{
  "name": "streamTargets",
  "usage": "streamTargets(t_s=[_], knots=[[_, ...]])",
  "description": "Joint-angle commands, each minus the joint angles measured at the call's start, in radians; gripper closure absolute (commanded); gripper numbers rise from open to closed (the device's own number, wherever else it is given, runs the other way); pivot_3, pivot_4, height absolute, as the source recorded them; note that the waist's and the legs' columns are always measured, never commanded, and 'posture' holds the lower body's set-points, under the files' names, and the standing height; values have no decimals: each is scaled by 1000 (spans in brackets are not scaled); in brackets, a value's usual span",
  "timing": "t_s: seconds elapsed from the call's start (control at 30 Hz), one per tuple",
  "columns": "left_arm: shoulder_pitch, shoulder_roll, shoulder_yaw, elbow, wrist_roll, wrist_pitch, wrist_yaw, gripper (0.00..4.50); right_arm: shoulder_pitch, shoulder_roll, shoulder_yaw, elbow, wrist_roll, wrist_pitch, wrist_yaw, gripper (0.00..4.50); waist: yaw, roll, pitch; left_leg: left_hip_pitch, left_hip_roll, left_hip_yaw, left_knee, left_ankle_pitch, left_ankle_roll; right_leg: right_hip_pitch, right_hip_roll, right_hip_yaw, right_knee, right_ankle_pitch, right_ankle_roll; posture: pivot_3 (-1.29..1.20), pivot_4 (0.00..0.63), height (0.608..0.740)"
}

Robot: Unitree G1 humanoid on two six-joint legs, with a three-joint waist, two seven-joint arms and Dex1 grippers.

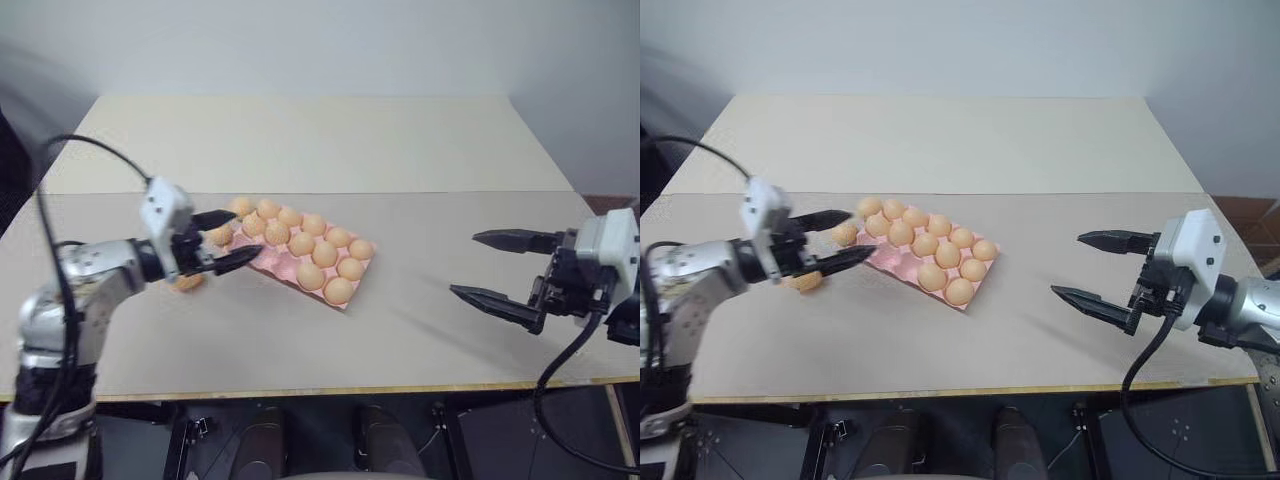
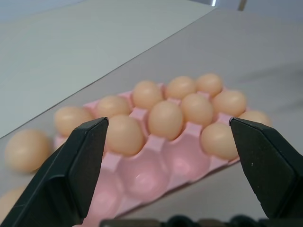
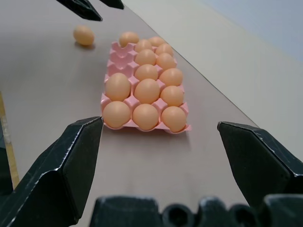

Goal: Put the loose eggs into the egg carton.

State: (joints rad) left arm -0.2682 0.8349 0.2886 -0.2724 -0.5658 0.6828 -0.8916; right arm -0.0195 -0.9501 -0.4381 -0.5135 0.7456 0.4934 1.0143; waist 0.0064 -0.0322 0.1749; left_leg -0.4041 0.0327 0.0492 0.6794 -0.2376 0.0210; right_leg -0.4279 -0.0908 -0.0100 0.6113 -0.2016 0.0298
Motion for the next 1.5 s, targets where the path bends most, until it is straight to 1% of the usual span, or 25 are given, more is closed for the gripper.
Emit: streamTargets(t_s=[0.03, 0.13, 0.23, 0.3, 0.4, 0.5, 0.57, 0.7, 0.87, 0.97, 1.13, 1.23, 1.43, 1.5], knots=[[101, 62, 149, -68, -37, 26, -31, 53, -25, -12, 8, 12, -10, -24, 27, 0, 3, 0, 0, 0, 0, 0, 0, 0, 0, 0, 0, 0, 0, 0, 0, 0, 150, 740], [254, 98, 274, -120, -20, 23, -39, 53, -36, -7, 16, 23, -12, -30, 44, 0, 6, 0, 0, -1, 1, 1, 0, 0, 0, -1, -1, 0, -1, 0, 0, 0, 150, 740], [383, 57, 410, -186, -70, 56, -30, 53, -44, -1, 20, 32, -11, -33, 54, 0, 6, 0, 0, -1, 1, 1, 0, 0, 0, -2, -2, 0, -1, 0, 0, 0, 150, 740], [434, 27, 442, -227, -82, 69, 1, 53, -58, 6, 31, 32, -9, -28, 47, 0, 9, 0, 0, -1, 1, 1, 0, 0, 0, -2, -2, 0, 0, 0, 0, 0, 150, 740], [463, 6, 446, -262, -95, 82, 36, 53, -67, 13, 38, 31, -9, -24, 45, 0, 13, 0, 0, 0, 2, 1, 0, 0, -1, -2, -2, 0, 0, 0, 0, 0, 150, 740], [473, 5, 384, -279, -41, 107, 115, 53, -70, 16, 36, 27, -7, -20, 42, 0, 11, 0, 0, 0, 2, 1, 0, 0, -1, -2, -2, 0, 1, 0, 0, 0, 150, 740], [454, 34, 317, -268, 3, 159, 180, 53, -71, 15, 35, 26, -6, -18, 40, 0, 11, 0, 0, 0, 2, 2, 0, 0, -1, -2, -2, 0, 1, 0, 0, 0, 150, 740], [355, 34, 202, -213, 45, 160, 242, 53, -73, 12, 33, 21, 1, -9, 36, 0, 13, 0, 0, 0, 1, 2, 0, 0, -1, -2, -1, 0, 1, 0, 0, 0, 150, 740], [186, 17, 19, -46, 116, 108, 247, 53, -96, 8, 47, 12, 9, 7, 23, 0, 10, 0, 0, 0, 0, 3, 0, 0, -1, -2, 0, 0, 1, 1, -1, 0, 150, 740], [110, 30, -93, 65, 174, 79, 222, 53, -96, 5, 40, -4, 16, 17, 13, 0, 7, 0, 0, -1, 0, 3, 0, 0, -1, -2, 0, 0, 1, 1, -1, 0, 150, 740], [33, 29, -196, 223, 247, 16, 184, 53, -77, 4, 15, -28, 24, 32, -8, 0, 5, 0, 0, -2, 1, 3, 0, 0, -1, -4, 0, 1, 1, 4, 0, 0, 150, 740], [-1, 14, -230, 277, 273, -25, 165, 667, -66, 5, 3, -39, 27, 38, -17, 0, 8, 0, 0, -1, 0, 4, 0, 0, -1, -3, 0, 1, 1, 4, 0, 0, 150, 740], [-24, -2, -231, 319, 282, -67, 143, 2486, -31, 6, -25, -56, 31, 42, -26, 0, 8, 0, 0, 0, 1, 3, 0, 0, -1, -2, -1, 1, 1, 3, 1, 0, 150, 740], [-15, 3, -208, 289, 256, -54, 127, 2663, -20, 6, -34, -61, 34, 40, -28, 0, 7, 0, 0, 0, 1, 3, 0, 0, -1, -2, -1, 1, 1, 3, 1, 0, 150, 740]])
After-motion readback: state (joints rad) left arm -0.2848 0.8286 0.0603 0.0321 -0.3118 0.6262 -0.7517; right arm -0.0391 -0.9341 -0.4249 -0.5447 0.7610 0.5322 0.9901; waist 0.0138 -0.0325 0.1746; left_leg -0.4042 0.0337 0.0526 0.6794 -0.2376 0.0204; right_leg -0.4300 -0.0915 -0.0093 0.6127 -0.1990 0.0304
